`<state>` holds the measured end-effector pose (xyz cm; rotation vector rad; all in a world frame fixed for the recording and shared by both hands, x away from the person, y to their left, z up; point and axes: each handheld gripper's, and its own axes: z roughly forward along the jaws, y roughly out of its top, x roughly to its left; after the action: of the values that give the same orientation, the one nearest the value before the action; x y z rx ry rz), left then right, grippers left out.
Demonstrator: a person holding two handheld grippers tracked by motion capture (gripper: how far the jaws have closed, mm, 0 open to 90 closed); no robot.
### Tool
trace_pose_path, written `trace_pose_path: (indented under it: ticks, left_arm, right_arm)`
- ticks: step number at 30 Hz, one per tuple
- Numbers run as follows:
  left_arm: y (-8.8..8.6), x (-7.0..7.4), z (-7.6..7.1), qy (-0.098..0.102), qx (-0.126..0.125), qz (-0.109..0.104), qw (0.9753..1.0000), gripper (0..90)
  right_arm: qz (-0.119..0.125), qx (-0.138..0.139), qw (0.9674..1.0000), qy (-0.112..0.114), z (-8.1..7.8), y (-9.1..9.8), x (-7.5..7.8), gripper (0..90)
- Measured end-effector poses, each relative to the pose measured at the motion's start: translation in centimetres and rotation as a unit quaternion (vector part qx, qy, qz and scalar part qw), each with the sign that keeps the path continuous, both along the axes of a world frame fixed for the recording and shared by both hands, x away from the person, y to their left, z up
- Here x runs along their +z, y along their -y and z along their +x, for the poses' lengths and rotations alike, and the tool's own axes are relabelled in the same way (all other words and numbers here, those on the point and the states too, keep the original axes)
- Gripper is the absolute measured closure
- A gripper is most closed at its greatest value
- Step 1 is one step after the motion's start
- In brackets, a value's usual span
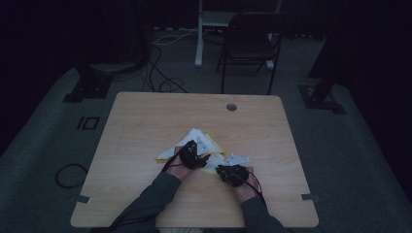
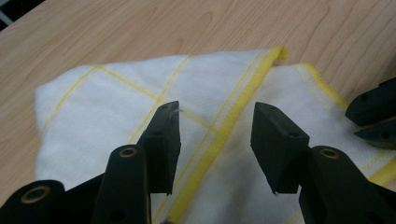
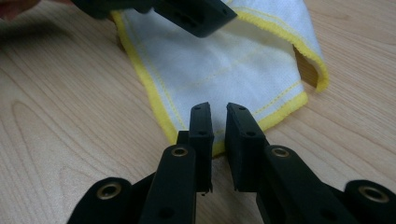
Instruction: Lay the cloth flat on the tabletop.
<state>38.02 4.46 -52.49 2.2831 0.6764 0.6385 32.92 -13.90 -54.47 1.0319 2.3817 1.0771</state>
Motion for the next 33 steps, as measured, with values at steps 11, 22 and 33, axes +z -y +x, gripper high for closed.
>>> trace_pose_path:
  ticks: [11, 22, 33]
  left_arm:
    - [1.1, -0.6, 0.5, 0.008, 0.016, 0.034, 0.9993, 72.7]
    - [-0.1, 1.7, 1.7, -0.007, 0.031, -0.013, 0.9994, 90.0]
    - [-4.0, 4.6, 4.0, -0.001, 0.090, -0.060, 0.9941, 90.0]
  right_arm:
    - [0.002, 0.001, 1.0000, -0.003, 0.0, 0.1, 0.0, 81.1]
    - [0.003, 0.000, 1.0000, -0.007, 0.0, 0.2, 0.0, 81.4]
    - [0.002, 0.001, 1.0000, -0.008, 0.0, 0.5, 0.1, 81.8]
